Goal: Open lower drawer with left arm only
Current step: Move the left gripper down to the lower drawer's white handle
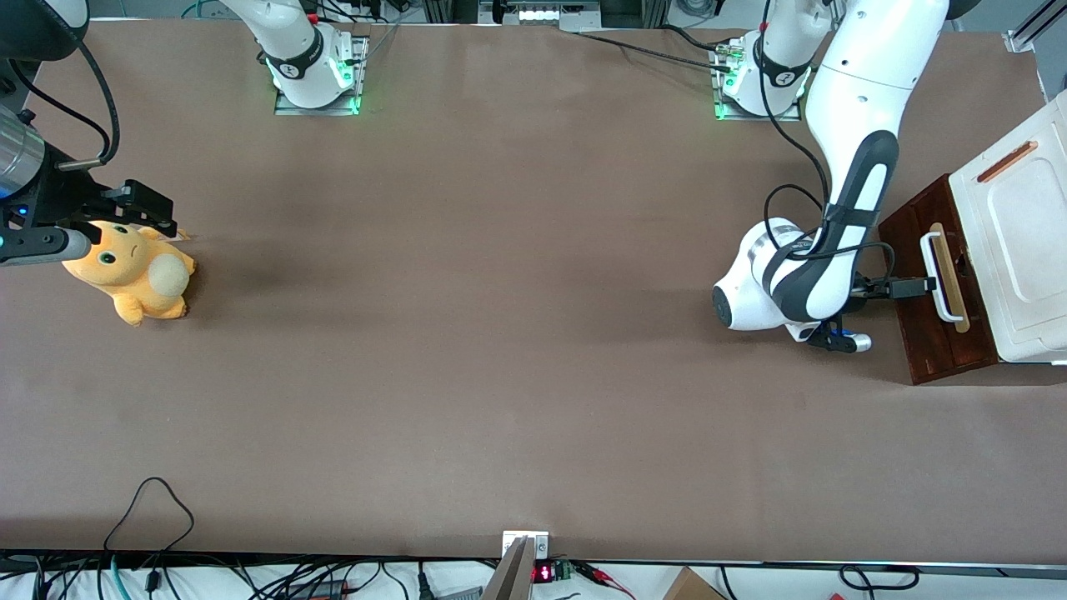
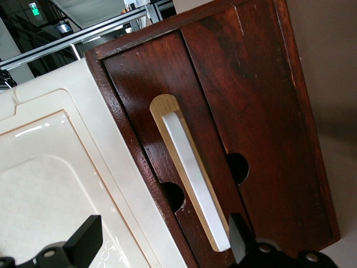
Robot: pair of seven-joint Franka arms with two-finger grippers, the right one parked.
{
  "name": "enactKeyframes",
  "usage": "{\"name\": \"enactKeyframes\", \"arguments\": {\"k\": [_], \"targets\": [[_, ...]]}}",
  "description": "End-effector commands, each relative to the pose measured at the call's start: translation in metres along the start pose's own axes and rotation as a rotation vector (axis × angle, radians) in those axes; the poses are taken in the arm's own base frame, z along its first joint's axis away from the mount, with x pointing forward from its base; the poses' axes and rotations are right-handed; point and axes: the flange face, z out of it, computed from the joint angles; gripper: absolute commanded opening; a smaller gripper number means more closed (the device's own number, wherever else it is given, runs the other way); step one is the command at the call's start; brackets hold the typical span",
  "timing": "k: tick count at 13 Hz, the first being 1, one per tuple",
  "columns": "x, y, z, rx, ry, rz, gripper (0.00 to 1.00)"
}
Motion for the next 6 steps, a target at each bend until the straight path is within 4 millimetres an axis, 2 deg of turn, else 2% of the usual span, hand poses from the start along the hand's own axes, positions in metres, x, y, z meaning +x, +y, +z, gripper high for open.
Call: {"name": "enactKeyframes", "arguments": {"k": [1,4,6], "targets": [[0.002,0.003,0.004,0.046,0.010,-0.007,1.00],[0.003,0.017,0.009,0.078,0.016,0.003,1.00],[0.003,0.025,0.024,0.108,0.016,-0.018,1.00]]}}
